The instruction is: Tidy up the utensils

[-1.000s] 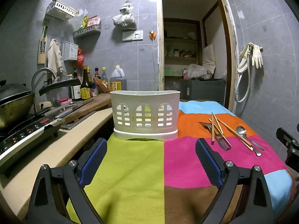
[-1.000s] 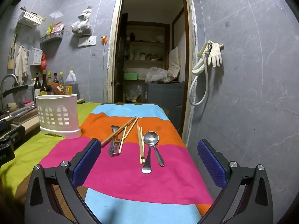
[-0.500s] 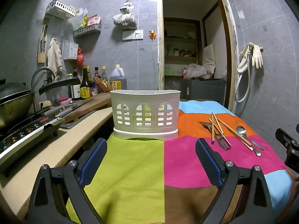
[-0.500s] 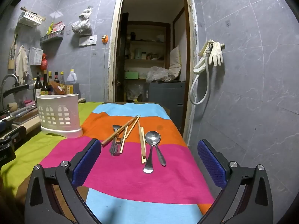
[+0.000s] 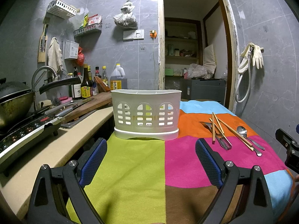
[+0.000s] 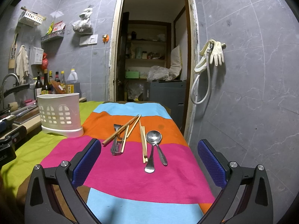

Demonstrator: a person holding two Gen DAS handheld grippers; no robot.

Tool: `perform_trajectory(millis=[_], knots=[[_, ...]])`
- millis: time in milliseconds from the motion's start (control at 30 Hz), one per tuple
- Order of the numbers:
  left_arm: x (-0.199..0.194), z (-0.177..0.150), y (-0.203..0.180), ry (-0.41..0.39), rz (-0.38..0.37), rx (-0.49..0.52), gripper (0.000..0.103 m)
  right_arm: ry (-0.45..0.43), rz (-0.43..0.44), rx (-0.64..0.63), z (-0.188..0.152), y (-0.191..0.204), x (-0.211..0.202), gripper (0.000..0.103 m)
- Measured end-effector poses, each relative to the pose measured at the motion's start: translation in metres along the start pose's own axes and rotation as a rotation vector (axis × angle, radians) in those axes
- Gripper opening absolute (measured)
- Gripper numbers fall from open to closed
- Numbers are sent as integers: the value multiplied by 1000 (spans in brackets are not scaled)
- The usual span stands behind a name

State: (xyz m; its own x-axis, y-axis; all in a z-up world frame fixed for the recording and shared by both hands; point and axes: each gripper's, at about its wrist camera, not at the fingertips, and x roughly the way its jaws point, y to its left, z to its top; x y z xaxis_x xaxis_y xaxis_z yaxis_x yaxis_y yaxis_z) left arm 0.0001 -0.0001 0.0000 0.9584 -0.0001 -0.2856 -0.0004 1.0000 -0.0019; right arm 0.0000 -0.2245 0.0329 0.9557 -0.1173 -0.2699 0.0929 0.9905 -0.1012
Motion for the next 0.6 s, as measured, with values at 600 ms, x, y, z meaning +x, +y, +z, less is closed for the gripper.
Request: perform_trajectory(millis=[600], knots=[[4,-5,-1,3,-1,1,93,3,0,0,-3,4,2,103]])
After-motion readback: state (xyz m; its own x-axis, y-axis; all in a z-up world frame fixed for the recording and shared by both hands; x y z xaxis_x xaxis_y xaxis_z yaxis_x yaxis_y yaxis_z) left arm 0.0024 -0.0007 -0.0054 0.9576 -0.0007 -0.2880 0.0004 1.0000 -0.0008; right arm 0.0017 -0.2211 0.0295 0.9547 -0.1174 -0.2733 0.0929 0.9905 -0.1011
